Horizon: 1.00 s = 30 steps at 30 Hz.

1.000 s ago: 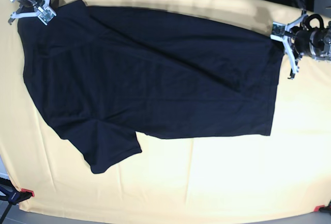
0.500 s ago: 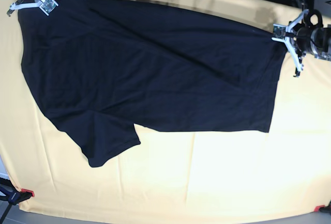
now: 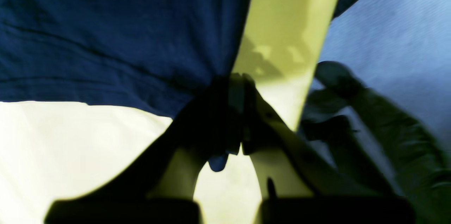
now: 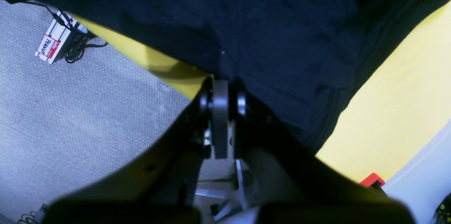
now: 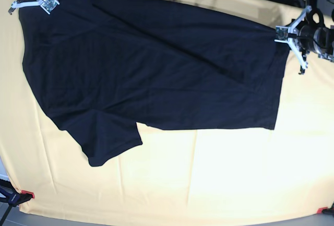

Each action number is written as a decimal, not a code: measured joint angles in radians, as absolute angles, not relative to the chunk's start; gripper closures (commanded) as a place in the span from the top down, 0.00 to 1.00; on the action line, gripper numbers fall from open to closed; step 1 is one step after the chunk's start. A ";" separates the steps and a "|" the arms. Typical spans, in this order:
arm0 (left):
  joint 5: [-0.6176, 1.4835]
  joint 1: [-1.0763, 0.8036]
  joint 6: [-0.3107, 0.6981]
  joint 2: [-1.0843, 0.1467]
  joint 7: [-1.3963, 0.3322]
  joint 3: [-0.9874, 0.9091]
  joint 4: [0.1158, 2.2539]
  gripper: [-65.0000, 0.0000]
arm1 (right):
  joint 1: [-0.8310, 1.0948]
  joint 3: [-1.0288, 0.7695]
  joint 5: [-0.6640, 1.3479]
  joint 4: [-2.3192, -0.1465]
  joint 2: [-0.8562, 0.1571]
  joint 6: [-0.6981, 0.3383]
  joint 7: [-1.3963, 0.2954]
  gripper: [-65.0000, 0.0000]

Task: Fold the T-shirt properly
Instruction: 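Pull the gripped shirt edge away from the sleeve with both grippers, smoothing the shirt, then open both grippers and move them to the shirt's long side edge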

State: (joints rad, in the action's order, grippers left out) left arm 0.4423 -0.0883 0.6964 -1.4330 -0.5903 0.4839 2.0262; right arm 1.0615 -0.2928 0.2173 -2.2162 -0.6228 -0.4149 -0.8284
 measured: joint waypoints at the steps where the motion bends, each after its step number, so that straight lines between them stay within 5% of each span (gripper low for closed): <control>1: 0.470 -0.088 0.696 -1.433 -0.616 0.484 2.027 0.00 | 1.061 -0.293 0.218 -2.216 -0.623 -0.414 -0.828 0.00; 8: 0.540 -0.088 0.696 -1.433 -0.663 0.484 2.026 0.00 | 1.061 -0.293 0.217 -2.216 -0.623 -0.414 -0.828 0.00; 10: 0.540 -0.088 0.696 -1.433 -0.663 0.484 2.026 0.02 | 1.061 -0.293 0.217 -2.216 -0.623 -0.414 -0.828 0.20; 12: 0.540 -0.088 0.696 -1.433 -0.669 0.484 2.026 0.21 | 1.061 -0.293 0.212 -2.216 -0.623 -0.411 -0.833 0.44; 14: 0.531 -0.088 0.696 -1.435 -0.684 0.484 2.024 0.44 | 1.061 -0.295 0.213 -2.216 -0.623 -0.410 -0.832 0.54; 17: 0.532 -0.088 0.696 -1.436 -0.685 0.484 2.024 0.59 | 1.061 -0.296 0.213 -2.216 -0.623 -0.384 -0.833 0.55; 23: 0.532 -0.088 0.696 -1.436 -0.724 0.484 2.024 0.59 | 1.061 -0.296 0.205 -2.253 -0.622 -0.372 -0.908 0.55; 30: 0.490 -0.069 0.696 -1.436 -0.743 0.484 2.037 0.59 | 1.061 -0.297 0.042 -2.345 -0.623 -0.198 -0.936 0.55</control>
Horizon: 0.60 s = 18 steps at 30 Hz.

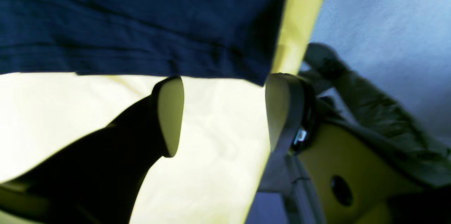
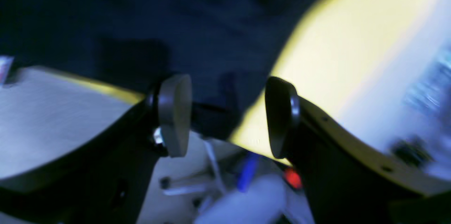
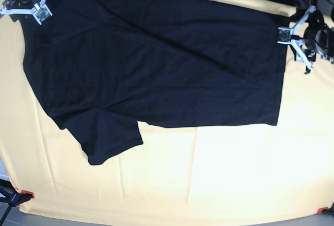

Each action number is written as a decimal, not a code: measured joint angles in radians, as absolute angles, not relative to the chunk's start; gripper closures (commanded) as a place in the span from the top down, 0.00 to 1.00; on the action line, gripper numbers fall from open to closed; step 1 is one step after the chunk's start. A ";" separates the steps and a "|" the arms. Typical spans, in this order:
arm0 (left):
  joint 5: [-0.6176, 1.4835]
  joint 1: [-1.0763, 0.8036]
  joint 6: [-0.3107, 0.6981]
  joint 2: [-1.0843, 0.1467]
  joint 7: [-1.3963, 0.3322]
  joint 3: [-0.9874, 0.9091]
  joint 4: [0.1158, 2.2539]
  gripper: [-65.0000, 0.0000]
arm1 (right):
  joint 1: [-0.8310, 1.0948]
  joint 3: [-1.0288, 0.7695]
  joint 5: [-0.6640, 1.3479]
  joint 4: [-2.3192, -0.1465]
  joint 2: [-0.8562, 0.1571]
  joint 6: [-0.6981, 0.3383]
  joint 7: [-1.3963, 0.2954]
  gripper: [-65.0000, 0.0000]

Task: Fold the T-shirt properly
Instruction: 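Open both grippers and move them to the shirt's long side edge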

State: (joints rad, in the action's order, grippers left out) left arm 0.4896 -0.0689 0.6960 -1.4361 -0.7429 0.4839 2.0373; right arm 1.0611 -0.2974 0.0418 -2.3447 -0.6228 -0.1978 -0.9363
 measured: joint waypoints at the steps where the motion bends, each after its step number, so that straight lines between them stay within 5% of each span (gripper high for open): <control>1: 0.486 -0.062 0.696 -1.436 -0.741 0.484 2.044 0.59 | 1.063 -0.297 0.000 -2.344 -0.622 -0.164 -0.935 0.55; 6: 0.423 -0.013 0.583 -1.436 -0.739 0.484 2.082 0.59 | 1.058 -0.298 -0.117 -2.343 -0.623 -0.064 -0.806 0.55; 11: 0.350 0.078 0.368 -1.406 -0.744 0.483 2.087 0.59 | 0.975 -0.298 -0.113 -2.343 -0.620 -0.065 -0.795 0.55; 18: 0.195 0.217 0.059 -1.212 -0.734 0.483 1.928 0.59 | 0.833 -0.298 0.016 -2.343 -0.619 -0.122 -0.763 0.55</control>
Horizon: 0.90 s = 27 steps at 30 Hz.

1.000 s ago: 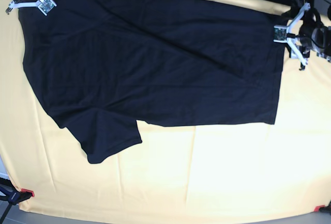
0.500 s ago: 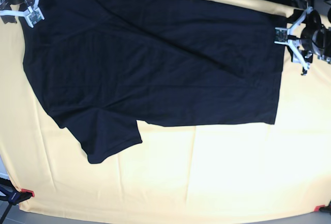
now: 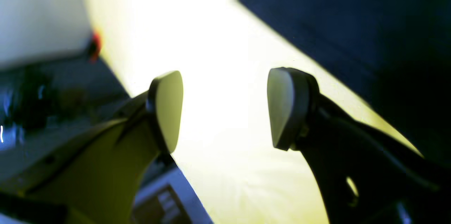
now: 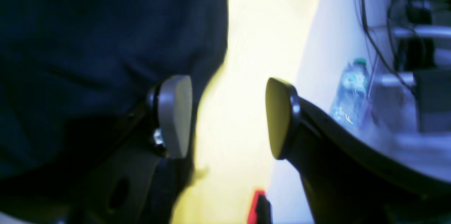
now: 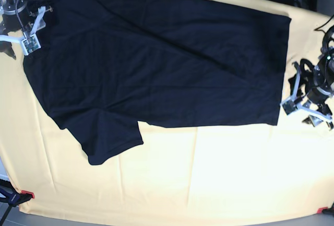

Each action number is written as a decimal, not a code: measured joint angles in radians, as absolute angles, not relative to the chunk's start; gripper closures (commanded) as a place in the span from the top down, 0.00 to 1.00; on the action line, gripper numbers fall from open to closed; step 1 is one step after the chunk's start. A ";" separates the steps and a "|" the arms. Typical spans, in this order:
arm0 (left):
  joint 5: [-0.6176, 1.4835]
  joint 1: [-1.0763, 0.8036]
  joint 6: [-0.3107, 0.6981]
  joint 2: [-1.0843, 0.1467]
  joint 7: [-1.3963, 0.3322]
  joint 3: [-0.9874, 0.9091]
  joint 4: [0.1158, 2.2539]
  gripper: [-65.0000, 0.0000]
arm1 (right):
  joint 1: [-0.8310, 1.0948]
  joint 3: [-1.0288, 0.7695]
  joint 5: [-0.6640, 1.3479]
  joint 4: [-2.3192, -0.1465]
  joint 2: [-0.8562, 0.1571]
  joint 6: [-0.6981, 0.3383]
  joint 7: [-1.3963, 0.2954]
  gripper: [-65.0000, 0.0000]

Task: Fold the T-shirt properly
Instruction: 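Open both grippers and move them to the shirt's long side edge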

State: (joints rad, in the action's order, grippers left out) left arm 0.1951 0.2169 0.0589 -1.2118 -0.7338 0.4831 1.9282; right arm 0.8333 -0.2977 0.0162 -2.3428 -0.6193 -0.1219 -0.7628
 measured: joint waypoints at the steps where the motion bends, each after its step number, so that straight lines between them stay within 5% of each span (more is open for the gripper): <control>1: 0.183 0.237 0.038 -1.176 -0.732 0.483 1.883 0.59 | 0.816 -0.297 0.028 -2.343 -0.619 -0.131 -0.762 0.55; 8: 0.294 0.300 0.007 -0.872 -0.706 0.245 1.486 0.59 | 0.688 -0.297 0.090 -2.214 -0.617 -0.168 -0.757 0.55; 15: 0.709 0.307 0.296 -0.665 -0.747 -0.245 1.190 0.59 | 0.622 -0.297 0.117 -2.134 -0.616 -0.186 -0.756 0.55; 20: 0.811 0.302 0.424 -0.648 -0.733 -0.245 1.056 0.59 | 0.617 -0.297 0.143 -2.127 -0.614 -0.196 -0.751 0.55; 27: 0.804 0.302 0.427 -0.618 -0.646 -0.157 0.998 0.59 | 0.618 -0.297 0.158 -2.127 -0.614 -0.203 -0.751 0.55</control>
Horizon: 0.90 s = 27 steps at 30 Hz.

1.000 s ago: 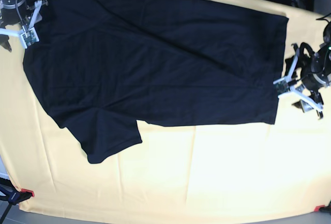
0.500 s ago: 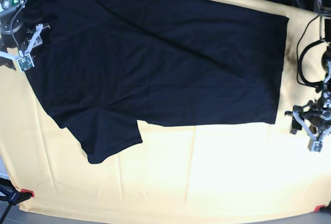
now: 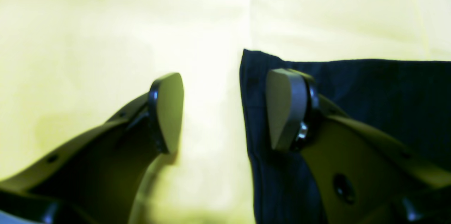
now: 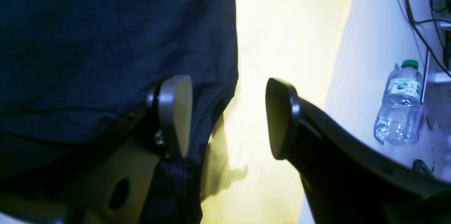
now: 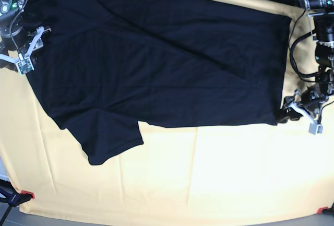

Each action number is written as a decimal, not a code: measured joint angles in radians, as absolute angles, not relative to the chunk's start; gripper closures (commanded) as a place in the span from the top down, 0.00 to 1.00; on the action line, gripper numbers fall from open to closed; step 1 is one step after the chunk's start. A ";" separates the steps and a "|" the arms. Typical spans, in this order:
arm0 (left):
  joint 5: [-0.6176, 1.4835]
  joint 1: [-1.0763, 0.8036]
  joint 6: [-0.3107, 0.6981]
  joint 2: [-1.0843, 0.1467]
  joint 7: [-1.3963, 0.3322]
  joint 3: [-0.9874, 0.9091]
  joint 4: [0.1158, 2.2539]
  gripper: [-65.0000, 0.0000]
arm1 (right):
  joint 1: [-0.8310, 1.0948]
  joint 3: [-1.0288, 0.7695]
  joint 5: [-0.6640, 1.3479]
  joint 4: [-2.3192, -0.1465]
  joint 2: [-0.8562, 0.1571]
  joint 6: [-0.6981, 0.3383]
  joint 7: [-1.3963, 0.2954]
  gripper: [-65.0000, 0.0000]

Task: Fold the T-shirt properly
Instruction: 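Open both grippers and move them to the shirt's long side edge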

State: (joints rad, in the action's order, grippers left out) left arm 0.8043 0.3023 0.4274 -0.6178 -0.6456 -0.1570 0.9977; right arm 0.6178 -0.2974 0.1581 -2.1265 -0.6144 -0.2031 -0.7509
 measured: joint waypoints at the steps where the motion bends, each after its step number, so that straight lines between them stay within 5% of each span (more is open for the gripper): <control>1: 0.802 0.305 0.427 -0.614 -0.643 -0.155 0.998 0.59 | 0.618 -0.297 0.158 -2.127 -0.614 -0.203 -0.751 0.55; 12: 0.676 0.347 0.424 -0.554 -0.527 -0.038 1.000 0.59 | 0.618 -0.297 0.158 -2.127 -0.614 -0.203 -0.751 0.55; 27: 0.836 0.346 0.514 -0.554 -0.652 -0.038 1.000 0.59 | 0.617 -0.297 0.158 -2.127 -0.615 -0.203 -0.751 0.55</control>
State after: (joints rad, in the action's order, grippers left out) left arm 0.8364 0.3462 0.5144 -0.5537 -0.6521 -0.0376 1.0004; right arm 0.6174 -0.2974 0.1581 -2.1265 -0.6147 -0.2031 -0.7509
